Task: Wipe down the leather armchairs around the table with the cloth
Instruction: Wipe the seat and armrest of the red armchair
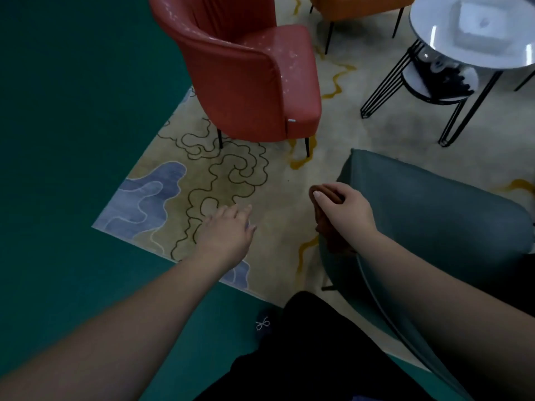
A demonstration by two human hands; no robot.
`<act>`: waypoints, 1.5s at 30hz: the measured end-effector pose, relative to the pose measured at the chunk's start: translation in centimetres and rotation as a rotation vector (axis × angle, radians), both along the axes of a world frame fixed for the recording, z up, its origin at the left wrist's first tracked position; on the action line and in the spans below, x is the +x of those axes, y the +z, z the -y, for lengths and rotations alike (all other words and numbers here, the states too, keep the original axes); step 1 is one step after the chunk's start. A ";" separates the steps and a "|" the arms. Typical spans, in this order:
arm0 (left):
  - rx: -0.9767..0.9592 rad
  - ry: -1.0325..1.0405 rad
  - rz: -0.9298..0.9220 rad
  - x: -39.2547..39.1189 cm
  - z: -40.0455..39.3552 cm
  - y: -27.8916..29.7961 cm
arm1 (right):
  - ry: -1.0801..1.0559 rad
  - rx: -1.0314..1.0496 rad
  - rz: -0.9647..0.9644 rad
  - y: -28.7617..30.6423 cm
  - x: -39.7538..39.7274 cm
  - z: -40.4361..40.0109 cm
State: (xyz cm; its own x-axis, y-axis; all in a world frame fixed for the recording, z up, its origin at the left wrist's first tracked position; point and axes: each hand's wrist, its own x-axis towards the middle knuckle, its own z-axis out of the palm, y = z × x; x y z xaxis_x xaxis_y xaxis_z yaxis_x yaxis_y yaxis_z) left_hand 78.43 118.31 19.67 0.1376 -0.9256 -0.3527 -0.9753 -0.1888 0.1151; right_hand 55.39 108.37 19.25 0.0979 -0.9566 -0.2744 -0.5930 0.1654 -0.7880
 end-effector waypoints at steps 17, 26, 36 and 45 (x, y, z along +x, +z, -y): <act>0.054 -0.158 0.087 10.1 19.7 -0.3 | 0.058 -0.038 -0.160 -0.9 9.2 18.0; 0.056 -0.188 0.072 14.1 30.2 0.5 | -0.015 -0.006 -0.059 -0.6 14.7 27.4; -0.027 -0.343 0.047 18.8 46.4 0.3 | -0.206 0.000 0.031 -0.1 16.8 38.9; -0.067 -0.355 0.029 18.0 56.8 0.3 | -0.340 0.104 0.102 -1.0 16.0 46.9</act>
